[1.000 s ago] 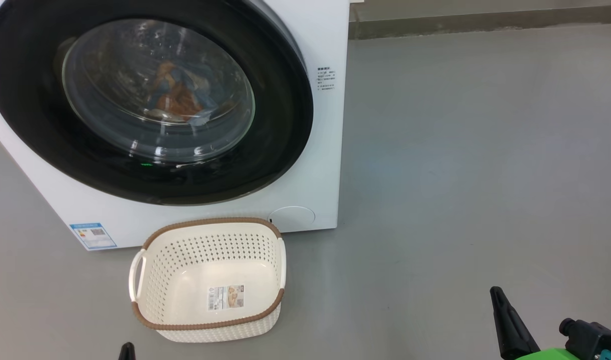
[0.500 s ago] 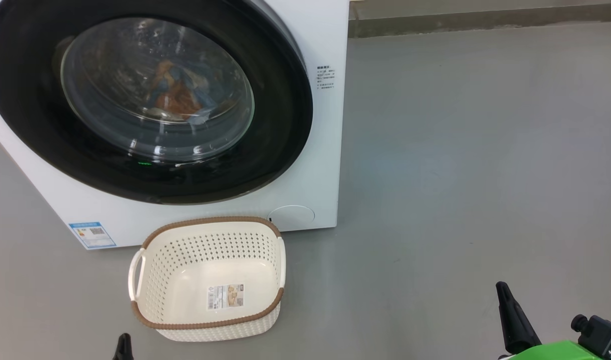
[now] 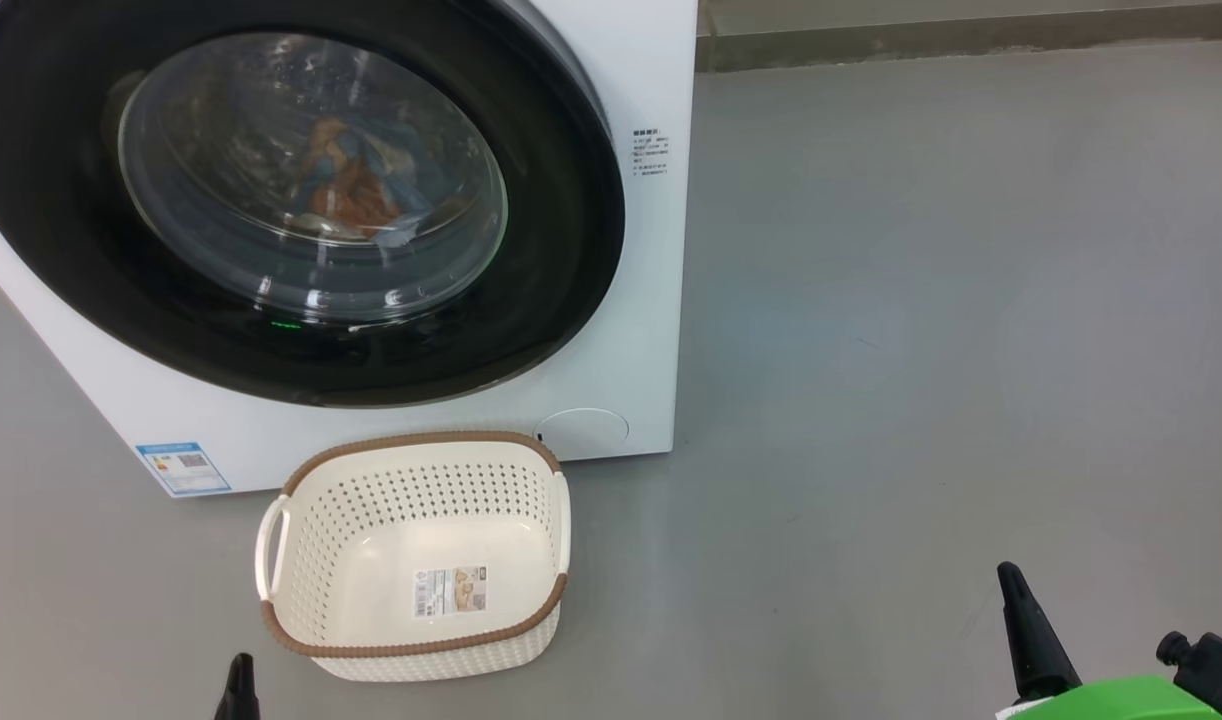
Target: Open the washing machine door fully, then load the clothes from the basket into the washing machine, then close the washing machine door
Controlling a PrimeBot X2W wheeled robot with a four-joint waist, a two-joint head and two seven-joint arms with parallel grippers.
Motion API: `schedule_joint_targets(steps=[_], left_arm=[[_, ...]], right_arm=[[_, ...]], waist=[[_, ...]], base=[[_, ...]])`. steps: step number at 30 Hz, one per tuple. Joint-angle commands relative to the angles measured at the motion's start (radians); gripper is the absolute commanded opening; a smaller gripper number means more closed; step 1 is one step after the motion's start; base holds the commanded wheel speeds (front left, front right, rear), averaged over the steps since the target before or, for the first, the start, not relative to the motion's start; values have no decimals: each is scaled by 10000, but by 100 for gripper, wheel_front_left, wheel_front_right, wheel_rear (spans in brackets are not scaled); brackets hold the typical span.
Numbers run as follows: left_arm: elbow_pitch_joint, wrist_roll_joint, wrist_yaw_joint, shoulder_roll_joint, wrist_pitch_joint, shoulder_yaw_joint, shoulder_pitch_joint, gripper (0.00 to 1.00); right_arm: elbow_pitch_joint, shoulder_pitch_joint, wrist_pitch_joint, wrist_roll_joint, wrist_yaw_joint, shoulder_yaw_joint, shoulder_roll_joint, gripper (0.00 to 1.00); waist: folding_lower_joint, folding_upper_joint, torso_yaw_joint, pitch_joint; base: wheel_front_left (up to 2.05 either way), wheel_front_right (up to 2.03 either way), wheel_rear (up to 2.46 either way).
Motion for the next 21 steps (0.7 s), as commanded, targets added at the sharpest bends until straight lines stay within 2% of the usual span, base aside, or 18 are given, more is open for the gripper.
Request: schedule_joint_targets(steps=[1, 21], left_arm=[[-137, -237, -125, 164, 78, 234, -450, 0], [245, -2586, -352, 221, 664, 473, -1074, 0]], right_arm=[[-206, -520, 67, 275, -8, 44, -63, 0], [-54, -812, 688, 2678, -10, -79, -71, 0]], waist=[[-1, 0, -1, 2], [-1, 0, -16, 56]], base=[[0, 0, 0], [0, 0, 0]])
